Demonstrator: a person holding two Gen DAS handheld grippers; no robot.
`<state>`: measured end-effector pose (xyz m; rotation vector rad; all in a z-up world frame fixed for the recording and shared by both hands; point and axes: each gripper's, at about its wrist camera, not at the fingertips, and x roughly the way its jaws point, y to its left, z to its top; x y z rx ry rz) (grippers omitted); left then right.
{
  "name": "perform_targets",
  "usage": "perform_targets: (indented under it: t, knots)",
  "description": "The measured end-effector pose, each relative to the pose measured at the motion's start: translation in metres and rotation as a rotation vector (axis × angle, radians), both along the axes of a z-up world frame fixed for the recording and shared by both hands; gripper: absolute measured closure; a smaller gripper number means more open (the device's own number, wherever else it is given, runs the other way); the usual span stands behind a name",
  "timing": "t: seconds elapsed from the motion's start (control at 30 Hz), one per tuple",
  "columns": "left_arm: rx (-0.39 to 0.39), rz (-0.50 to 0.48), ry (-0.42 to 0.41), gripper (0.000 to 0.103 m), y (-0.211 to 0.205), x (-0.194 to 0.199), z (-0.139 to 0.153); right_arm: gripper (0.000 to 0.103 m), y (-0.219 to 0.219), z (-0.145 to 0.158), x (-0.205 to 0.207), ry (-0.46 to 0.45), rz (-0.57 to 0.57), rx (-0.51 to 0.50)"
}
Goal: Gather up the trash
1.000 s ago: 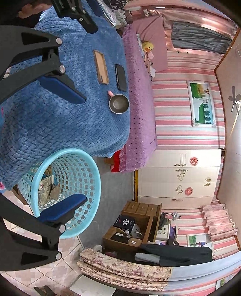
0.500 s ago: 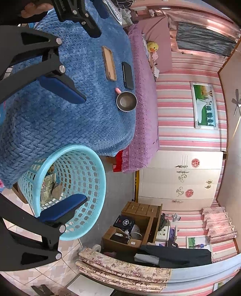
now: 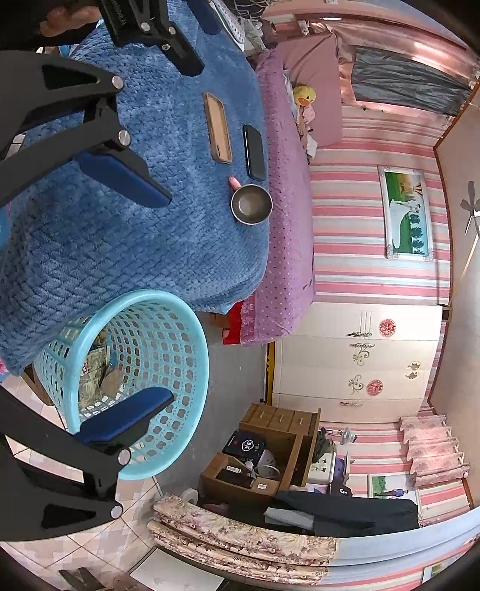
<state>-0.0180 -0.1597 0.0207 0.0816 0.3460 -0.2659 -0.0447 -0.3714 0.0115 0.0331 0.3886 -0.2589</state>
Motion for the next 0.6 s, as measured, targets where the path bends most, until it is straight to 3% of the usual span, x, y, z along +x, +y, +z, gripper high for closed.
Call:
perform_targets:
  t: [0.6]
  knots:
    - [0.003,0.02,-0.013,0.005,0.0056,0.0,0.0018,0.007,0.0028,-0.0015,0.0007,0.004,0.008,-0.004]
